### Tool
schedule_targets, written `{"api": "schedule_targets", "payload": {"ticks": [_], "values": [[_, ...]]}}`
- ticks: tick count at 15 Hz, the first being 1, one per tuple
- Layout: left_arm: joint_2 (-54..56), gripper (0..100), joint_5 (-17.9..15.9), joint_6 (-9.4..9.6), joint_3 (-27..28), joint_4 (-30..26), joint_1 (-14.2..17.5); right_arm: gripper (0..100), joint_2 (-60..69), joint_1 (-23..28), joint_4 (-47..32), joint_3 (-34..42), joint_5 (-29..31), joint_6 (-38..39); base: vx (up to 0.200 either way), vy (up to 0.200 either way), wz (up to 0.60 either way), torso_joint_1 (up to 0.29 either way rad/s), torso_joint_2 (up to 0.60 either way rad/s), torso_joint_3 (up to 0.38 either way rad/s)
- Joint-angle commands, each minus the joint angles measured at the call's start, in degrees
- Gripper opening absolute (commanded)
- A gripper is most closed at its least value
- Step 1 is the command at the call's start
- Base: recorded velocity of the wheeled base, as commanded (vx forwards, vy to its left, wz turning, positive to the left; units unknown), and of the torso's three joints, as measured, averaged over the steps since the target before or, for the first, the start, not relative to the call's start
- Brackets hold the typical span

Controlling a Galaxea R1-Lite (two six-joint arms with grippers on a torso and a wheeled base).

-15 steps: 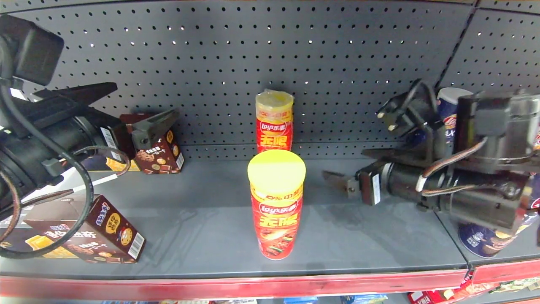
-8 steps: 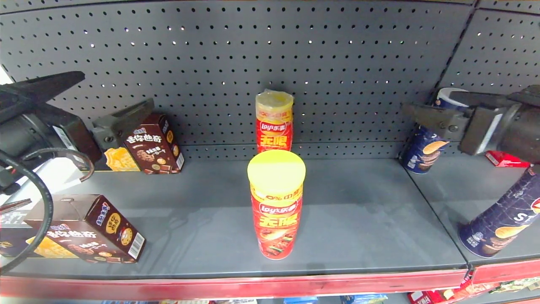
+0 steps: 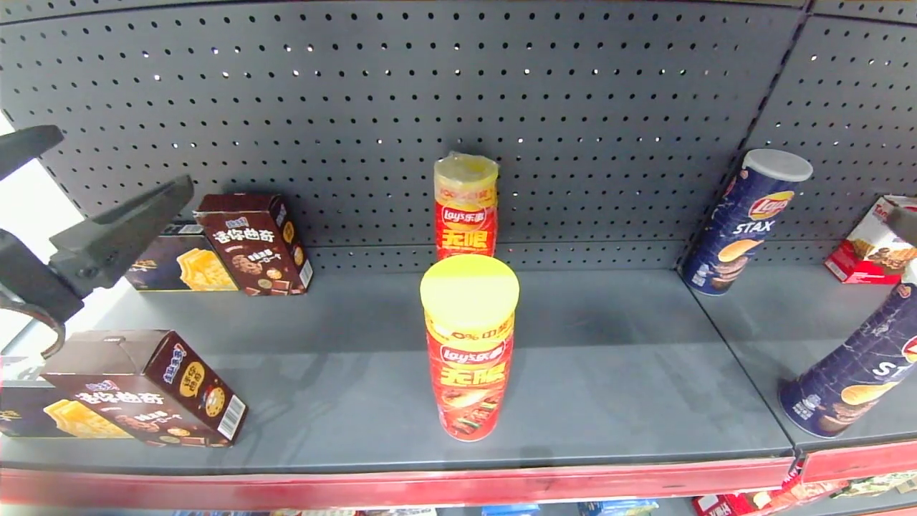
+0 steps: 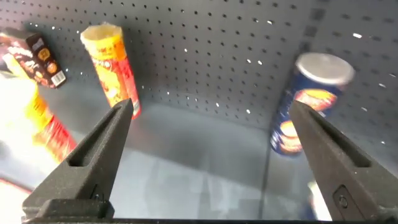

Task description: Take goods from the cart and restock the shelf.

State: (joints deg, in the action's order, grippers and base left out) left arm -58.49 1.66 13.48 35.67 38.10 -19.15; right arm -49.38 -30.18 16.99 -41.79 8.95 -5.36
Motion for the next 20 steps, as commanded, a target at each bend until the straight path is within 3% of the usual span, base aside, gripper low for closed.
{"api": "schedule_targets", "payload": {"ticks": [1,5,7,9,11,16,20], "values": [[5.8,100,0.2,0.05,-1.3,-0.1,0.1,100,11.0,0.3,-5.4,1.4,0.1,-0.1,0.000,0.000,0.00,0.000,0.00,0.000],[14.9,100,-0.3,0.32,-6.4,-3.6,-0.5,100,21.6,0.2,-12.9,6.0,0.3,-0.1,0.000,0.000,0.00,0.000,0.00,0.000],[30.5,100,-0.3,0.32,-8.6,-20.7,-0.5,100,29.4,0.3,-18.0,9.9,0.2,-0.1,0.000,0.000,0.00,0.000,0.00,0.000],[40.2,100,-0.3,0.32,-8.3,-33.6,-0.4,100,32.8,0.2,-19.0,13.7,0.0,-0.1,0.000,0.000,0.00,0.000,0.00,0.000],[47.7,100,-1.6,0.40,-9.4,-42.7,-0.4,100,36.0,0.3,-19.1,18.7,0.2,-0.1,0.000,0.000,0.00,0.000,0.00,0.000],[58.5,100,-2.9,1.19,-21.7,-44.9,0.1,100,43.9,0.3,-19.0,33.4,0.3,-0.1,0.000,0.000,0.00,0.000,0.00,0.000],[58.5,100,-2.7,2.25,-28.7,-43.0,0.1,100,47.6,1.7,-19.1,39.2,0.5,0.6,0.000,0.000,0.00,0.000,0.00,0.000]]}}
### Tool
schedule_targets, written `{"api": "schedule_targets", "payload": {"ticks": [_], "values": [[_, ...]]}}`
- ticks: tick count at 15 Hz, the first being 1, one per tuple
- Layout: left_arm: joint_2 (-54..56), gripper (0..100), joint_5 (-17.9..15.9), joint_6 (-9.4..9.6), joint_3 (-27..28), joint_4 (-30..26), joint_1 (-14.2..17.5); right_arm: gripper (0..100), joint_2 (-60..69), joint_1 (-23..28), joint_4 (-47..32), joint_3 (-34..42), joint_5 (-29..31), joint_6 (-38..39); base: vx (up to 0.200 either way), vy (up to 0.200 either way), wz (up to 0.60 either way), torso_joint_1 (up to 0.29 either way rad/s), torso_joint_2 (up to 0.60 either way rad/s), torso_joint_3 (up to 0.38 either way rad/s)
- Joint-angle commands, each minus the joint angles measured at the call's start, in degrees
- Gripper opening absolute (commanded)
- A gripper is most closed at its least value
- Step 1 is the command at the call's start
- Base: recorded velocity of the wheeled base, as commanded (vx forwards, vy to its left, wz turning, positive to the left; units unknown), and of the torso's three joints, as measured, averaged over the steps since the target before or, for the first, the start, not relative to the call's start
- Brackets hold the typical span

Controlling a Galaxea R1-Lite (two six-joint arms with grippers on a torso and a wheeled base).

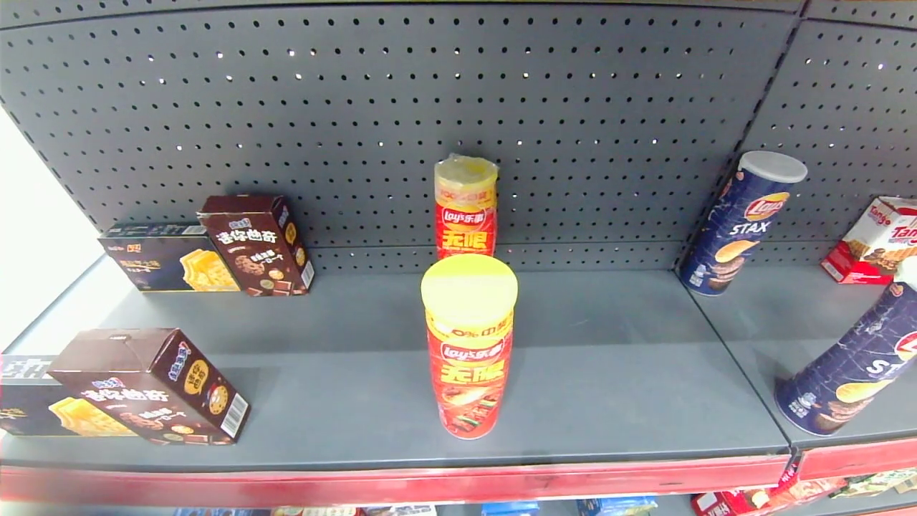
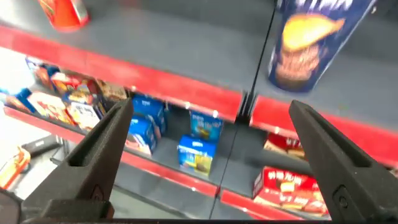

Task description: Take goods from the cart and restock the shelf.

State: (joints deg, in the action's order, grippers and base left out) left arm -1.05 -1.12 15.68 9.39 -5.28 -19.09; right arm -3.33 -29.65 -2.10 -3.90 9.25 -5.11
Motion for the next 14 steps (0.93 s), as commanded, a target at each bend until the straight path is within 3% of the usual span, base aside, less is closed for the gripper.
{"api": "schedule_targets", "payload": {"ticks": [1,4,7,9,11,14], "values": [[1.0,100,0.6,0.06,-3.8,0.4,0.0,100,-1.3,5.3,-0.1,1.3,0.2,1.8,0.000,0.000,0.00,0.000,0.00,0.000],[1.0,100,3.0,0.41,-5.5,0.4,0.2,100,-8.8,19.8,0.0,1.4,-0.3,4.1,0.000,0.000,0.00,0.000,0.00,0.000],[1.0,100,3.0,0.49,-5.5,0.4,0.7,100,1.2,30.9,0.3,1.6,1.6,4.4,0.000,0.000,0.00,0.000,0.00,0.000],[1.0,100,2.9,0.32,-5.5,0.5,0.6,100,2.5,29.6,1.0,2.0,2.6,4.8,0.000,0.000,0.00,0.000,0.00,0.000],[1.0,100,2.8,0.14,-5.5,0.5,0.6,100,2.5,29.6,1.4,2.6,-12.2,3.7,0.000,0.000,0.00,0.000,0.00,0.000],[1.0,100,2.8,0.14,-5.6,0.4,0.6,100,2.6,29.6,1.9,3.8,-7.9,5.6,0.000,0.000,0.00,0.000,0.00,0.000]]}}
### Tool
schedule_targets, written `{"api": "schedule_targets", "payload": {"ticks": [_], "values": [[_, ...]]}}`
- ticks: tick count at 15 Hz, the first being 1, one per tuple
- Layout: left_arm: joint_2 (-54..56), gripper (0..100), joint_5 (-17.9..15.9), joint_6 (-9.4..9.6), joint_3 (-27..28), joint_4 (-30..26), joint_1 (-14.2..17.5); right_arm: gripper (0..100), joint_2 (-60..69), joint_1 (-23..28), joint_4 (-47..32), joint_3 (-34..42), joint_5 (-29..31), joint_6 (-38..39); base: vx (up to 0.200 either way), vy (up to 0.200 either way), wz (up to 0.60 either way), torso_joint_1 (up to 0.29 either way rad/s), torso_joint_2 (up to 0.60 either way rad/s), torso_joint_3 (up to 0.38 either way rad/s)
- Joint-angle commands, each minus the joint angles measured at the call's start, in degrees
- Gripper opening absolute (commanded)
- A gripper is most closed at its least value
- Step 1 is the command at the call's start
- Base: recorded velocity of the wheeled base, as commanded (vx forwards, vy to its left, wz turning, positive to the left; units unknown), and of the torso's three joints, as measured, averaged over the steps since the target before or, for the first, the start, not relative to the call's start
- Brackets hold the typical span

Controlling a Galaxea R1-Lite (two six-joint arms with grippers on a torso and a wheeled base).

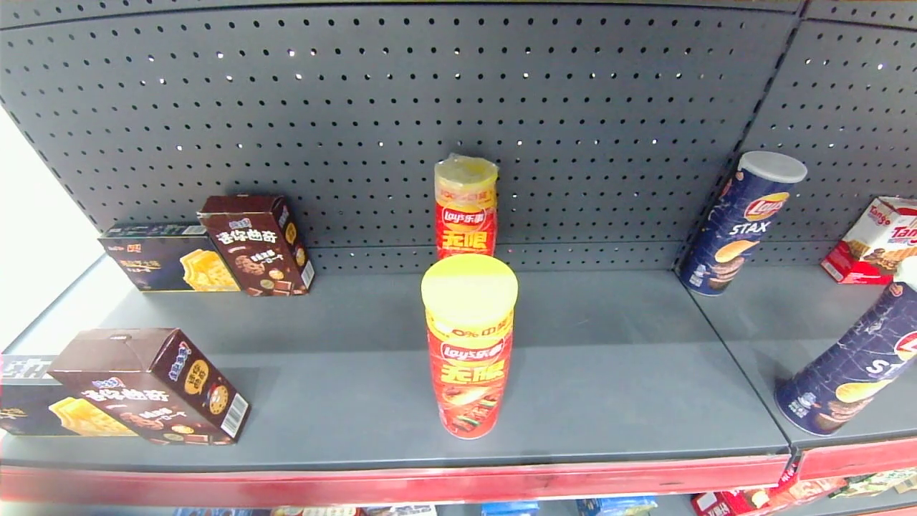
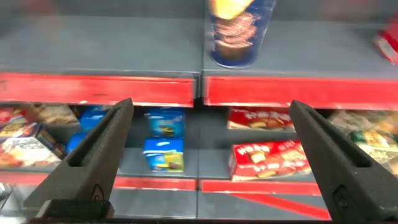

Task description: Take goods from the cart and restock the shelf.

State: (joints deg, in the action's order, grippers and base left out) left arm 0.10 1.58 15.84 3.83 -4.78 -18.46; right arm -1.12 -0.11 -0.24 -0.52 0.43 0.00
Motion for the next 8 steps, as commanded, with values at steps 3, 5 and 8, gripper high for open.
{"api": "schedule_targets", "payload": {"ticks": [3,5,8], "values": [[-2.2,100,3.5,-1.33,0.0,-0.2,1.8,100,0.4,0.0,0.1,0.4,1.3,0.5,0.000,0.000,0.00,0.000,0.00,0.000],[-8.1,100,4.7,-2.39,0.0,-0.2,6.7,100,0.4,0.0,0.1,0.5,1.3,0.5,0.000,0.000,0.00,0.000,0.00,0.000],[-9.6,100,3.5,-3.00,0.0,-0.1,18.3,100,0.4,0.1,0.1,0.4,1.2,0.5,0.000,0.000,0.00,0.000,0.00,0.000]]}}
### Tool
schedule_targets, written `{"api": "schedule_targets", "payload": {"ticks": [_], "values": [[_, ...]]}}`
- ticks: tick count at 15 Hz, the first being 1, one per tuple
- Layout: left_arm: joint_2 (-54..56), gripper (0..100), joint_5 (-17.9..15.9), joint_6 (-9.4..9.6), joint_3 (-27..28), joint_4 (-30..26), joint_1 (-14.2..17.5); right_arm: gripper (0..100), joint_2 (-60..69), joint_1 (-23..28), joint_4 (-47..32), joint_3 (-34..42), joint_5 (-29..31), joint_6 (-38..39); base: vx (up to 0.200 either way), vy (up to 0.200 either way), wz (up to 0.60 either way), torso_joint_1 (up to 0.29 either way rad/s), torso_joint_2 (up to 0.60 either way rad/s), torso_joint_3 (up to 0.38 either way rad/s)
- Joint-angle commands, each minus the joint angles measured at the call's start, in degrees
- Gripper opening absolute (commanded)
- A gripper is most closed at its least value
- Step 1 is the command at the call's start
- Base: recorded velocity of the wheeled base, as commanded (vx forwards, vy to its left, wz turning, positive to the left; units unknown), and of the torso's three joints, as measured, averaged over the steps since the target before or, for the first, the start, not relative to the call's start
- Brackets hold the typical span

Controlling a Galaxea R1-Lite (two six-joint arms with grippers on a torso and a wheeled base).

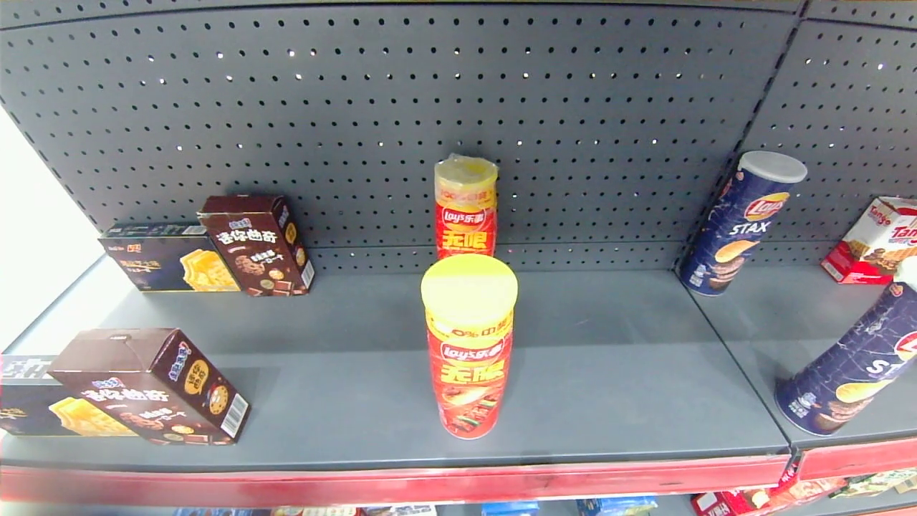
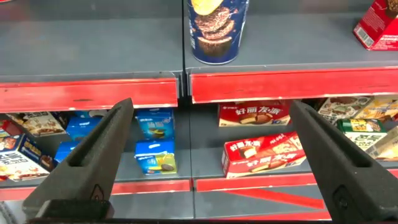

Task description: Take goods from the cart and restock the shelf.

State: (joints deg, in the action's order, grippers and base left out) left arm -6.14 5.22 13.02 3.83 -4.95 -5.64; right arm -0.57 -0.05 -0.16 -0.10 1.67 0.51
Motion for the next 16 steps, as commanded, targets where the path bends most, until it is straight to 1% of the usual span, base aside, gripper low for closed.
{"api": "schedule_targets", "payload": {"ticks": [1,2,3,4,5,6,7,8,9,10,11,12,13,14,15,16], "values": [[2.8,100,-6.2,-5.29,-0.5,0.0,5.3,100,-0.1,0.0,0.0,0.0,0.0,-0.1,0.000,0.000,0.00,0.000,0.00,0.000],[6.1,100,-7.6,-7.66,-0.6,0.2,5.6,100,-0.1,0.0,0.0,0.0,0.0,0.0,0.000,0.000,0.00,0.000,0.00,0.000],[6.1,100,-7.6,-7.66,-0.6,0.2,5.6,100,-0.1,0.0,0.0,0.0,0.0,0.0,0.000,0.000,0.00,0.000,0.00,0.000],[5.9,100,-7.2,-10.21,-1.2,1.8,5.6,100,-0.1,0.0,0.0,0.0,0.0,-0.1,0.000,0.000,0.00,0.000,0.00,0.000],[5.8,100,-7.9,-10.21,-1.6,2.8,5.6,100,-0.1,0.0,0.0,0.1,0.0,-0.1,0.000,0.000,0.00,0.000,0.00,0.000],[5.8,100,-11.0,-10.21,-2.3,4.6,5.5,100,-0.1,0.0,0.0,0.0,0.0,-0.1,0.000,0.000,0.00,0.000,0.00,0.000],[5.7,100,-19.7,-9.59,-2.2,4.2,5.5,100,-0.1,0.0,0.0,0.1,0.0,-0.1,0.000,0.000,0.00,0.000,0.00,0.000],[5.1,100,-20.8,-7.22,-2.2,4.2,5.6,100,-0.1,0.0,0.0,0.0,0.0,-0.1,0.000,0.000,0.00,0.000,0.00,0.000],[4.9,100,-18.7,-4.58,-2.2,4.2,6.2,100,-0.1,0.0,0.0,0.0,0.1,-0.1,0.000,0.000,0.00,0.000,0.00,0.000],[5.0,100,-18.1,-4.41,-2.2,4.2,6.2,100,-0.1,0.0,0.0,0.0,0.0,0.0,0.000,0.000,0.00,0.000,0.00,0.000],[5.6,100,-6.2,-3.97,-2.8,4.8,6.0,100,-0.1,0.0,0.0,0.0,0.0,-0.1,0.000,0.000,0.00,0.000,0.00,0.000],[5.7,100,-4.0,-6.25,-3.0,5.2,6.0,100,-0.1,0.0,0.0,0.0,0.0,-0.1,0.000,0.000,0.00,0.000,0.00,0.000],[5.6,100,-4.0,-6.69,-3.0,5.2,6.0,100,-0.1,0.0,0.0,0.1,0.0,-0.1,0.000,0.000,0.00,0.000,0.00,0.000],[5.5,100,-5.2,-7.13,-3.8,4.9,5.7,100,-0.1,0.0,0.0,0.0,0.0,-0.1,0.000,0.000,0.00,0.000,0.00,0.000],[5.3,100,-11.2,-8.54,-3.7,4.8,5.2,100,-0.1,0.0,0.0,0.1,0.0,-0.1,0.000,0.000,0.00,0.000,0.00,0.000],[5.3,100,-11.6,-8.54,-3.7,4.8,5.2,100,-0.1,0.0,0.0,0.0,0.0,-0.1,0.000,0.000,0.00,0.000,0.00,0.000]]}}
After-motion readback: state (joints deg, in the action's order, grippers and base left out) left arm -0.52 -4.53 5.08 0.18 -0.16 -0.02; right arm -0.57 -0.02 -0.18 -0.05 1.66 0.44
